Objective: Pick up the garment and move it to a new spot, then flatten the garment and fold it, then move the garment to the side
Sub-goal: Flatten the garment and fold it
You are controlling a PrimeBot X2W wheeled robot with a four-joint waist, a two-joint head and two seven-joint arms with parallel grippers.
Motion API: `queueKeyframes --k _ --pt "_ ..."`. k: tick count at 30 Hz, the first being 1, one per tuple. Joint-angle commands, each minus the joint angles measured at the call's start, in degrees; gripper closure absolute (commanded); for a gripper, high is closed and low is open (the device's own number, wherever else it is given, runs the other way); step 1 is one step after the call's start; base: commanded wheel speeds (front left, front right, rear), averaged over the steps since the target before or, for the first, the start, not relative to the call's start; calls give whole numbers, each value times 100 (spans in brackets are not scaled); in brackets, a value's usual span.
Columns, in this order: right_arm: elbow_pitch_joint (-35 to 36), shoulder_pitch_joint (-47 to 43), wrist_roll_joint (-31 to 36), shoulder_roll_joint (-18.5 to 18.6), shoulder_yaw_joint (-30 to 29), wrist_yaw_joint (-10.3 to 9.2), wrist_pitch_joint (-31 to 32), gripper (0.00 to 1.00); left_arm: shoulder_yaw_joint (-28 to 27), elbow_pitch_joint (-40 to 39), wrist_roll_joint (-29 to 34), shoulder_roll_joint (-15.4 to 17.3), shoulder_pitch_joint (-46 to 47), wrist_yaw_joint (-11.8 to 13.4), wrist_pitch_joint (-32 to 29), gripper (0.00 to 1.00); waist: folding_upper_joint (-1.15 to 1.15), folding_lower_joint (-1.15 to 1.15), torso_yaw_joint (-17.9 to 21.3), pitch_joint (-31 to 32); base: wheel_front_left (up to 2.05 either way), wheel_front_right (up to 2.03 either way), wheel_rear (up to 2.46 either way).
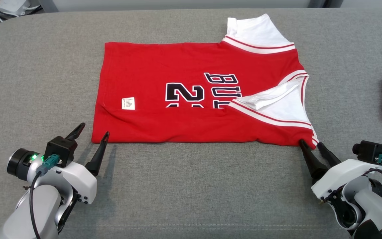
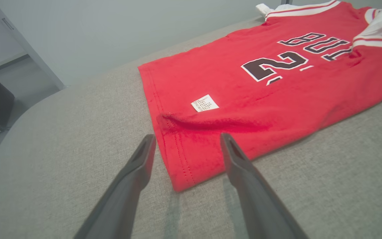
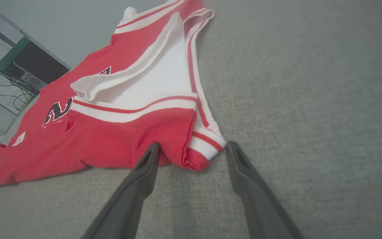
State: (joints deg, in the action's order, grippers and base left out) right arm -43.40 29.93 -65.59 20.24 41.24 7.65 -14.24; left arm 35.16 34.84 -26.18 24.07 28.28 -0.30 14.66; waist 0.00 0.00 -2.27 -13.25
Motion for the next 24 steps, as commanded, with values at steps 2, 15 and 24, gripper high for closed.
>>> queueKeyframes --k 2,15,24 --pt "36 -112 -132 15 22 -16 -72 0 -332 -41 144 162 37 -49 33 0 0 0 -28 -46 0 0 0" --pt "448 -280 -972 3 -105 -16 -68 0 -664 71 609 -60 -12 -250 34 0 0 0 -22 -61 0 0 0" --pt "605 -512 -1074 183 -19 -16 -70 0 -833 157 795 -131 -80 -363 34 0 0 0 71 12 0 0 0"
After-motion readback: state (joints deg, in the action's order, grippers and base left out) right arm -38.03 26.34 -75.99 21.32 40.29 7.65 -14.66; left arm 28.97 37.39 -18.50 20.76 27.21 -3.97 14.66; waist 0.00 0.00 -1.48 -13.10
